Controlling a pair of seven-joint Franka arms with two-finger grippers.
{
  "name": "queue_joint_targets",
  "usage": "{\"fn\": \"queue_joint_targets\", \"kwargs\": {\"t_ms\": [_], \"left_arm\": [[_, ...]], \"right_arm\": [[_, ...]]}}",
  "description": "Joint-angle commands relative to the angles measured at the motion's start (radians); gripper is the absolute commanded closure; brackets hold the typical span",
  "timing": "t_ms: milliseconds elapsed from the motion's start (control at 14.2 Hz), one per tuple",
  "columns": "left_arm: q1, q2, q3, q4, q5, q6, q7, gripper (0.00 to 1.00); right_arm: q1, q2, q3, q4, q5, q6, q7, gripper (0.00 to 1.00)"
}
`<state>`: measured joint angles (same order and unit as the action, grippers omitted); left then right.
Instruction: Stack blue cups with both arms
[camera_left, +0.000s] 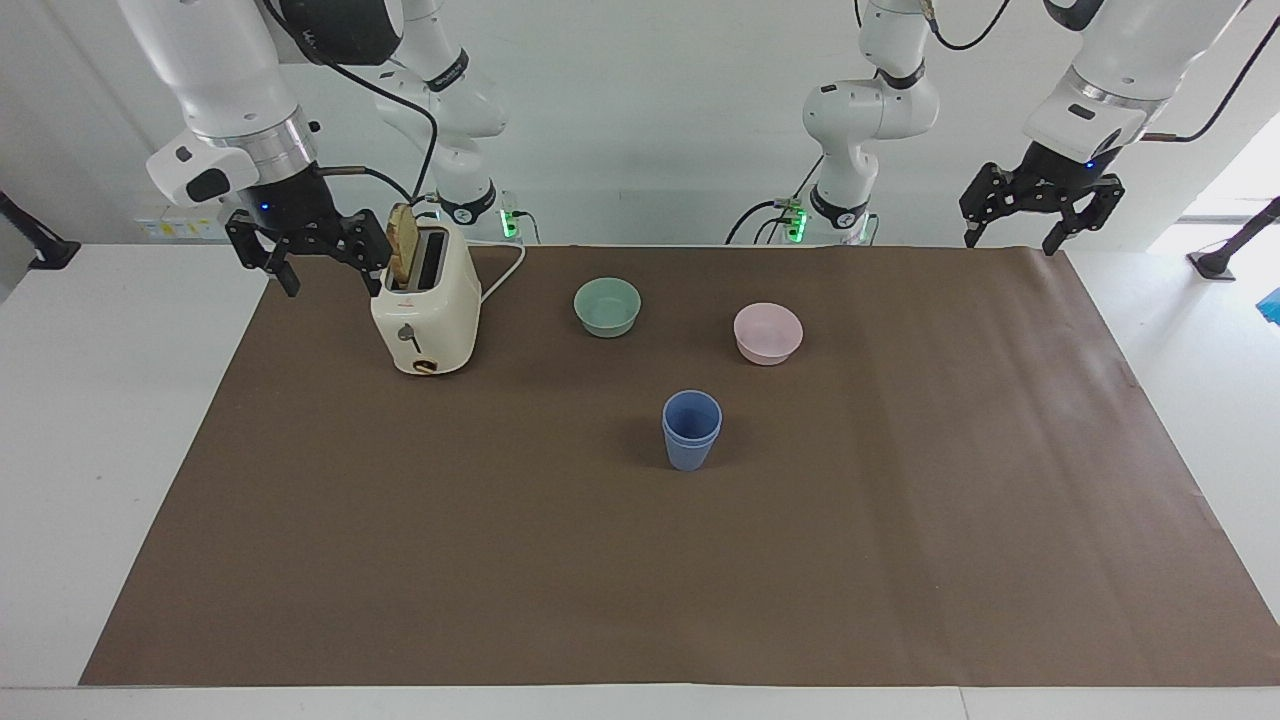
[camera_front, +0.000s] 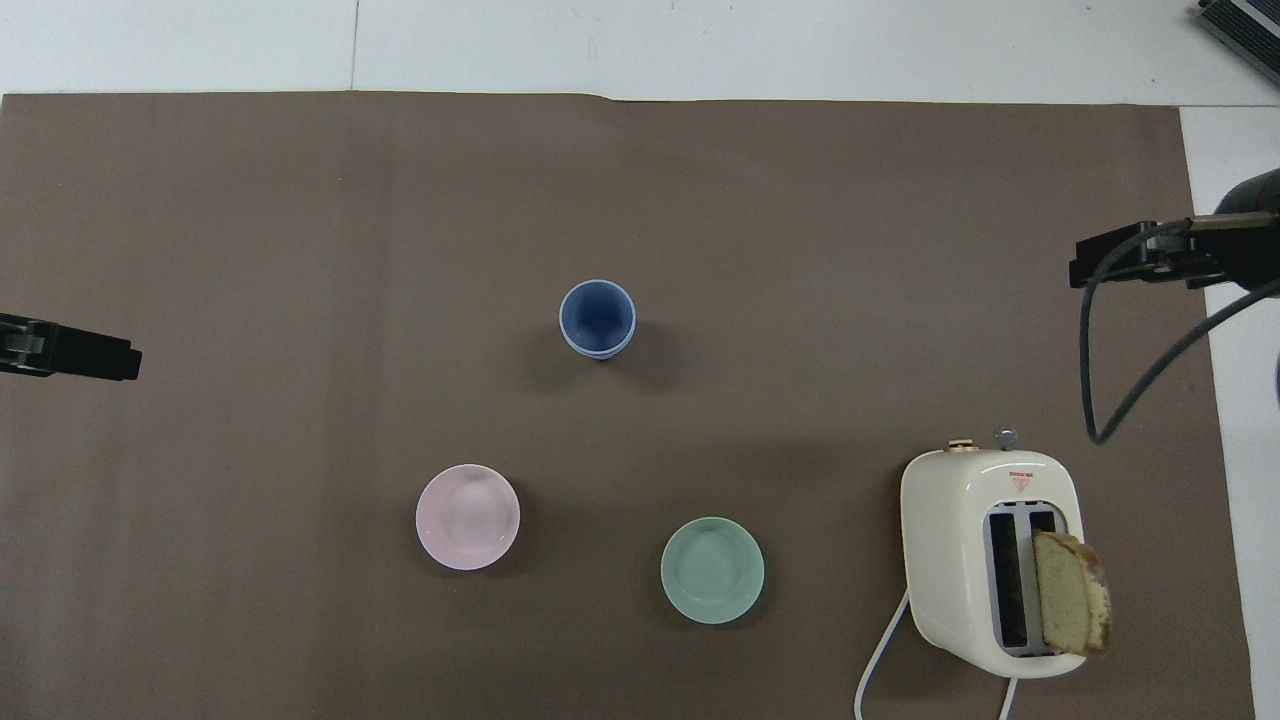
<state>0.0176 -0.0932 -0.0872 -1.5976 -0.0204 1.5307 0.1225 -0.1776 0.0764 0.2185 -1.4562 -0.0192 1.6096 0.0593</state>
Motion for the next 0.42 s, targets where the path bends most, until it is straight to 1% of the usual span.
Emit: {"fn": "queue_joint_targets", "kwargs": {"t_ms": [0, 352], "left_arm": [[0.005, -0.022, 0.000, -0.024, -0.010, 0.000, 0.005, 0.00], [0.005, -0.022, 0.000, -0.024, -0.010, 0.000, 0.005, 0.00]], "right_arm": [[-0.016, -0.015, 0.010, -0.013, 0.031, -0.005, -0.026, 0.00], [-0.017, -0.024, 0.009, -0.015, 0.035, -0.002, -0.027, 0.00]]}}
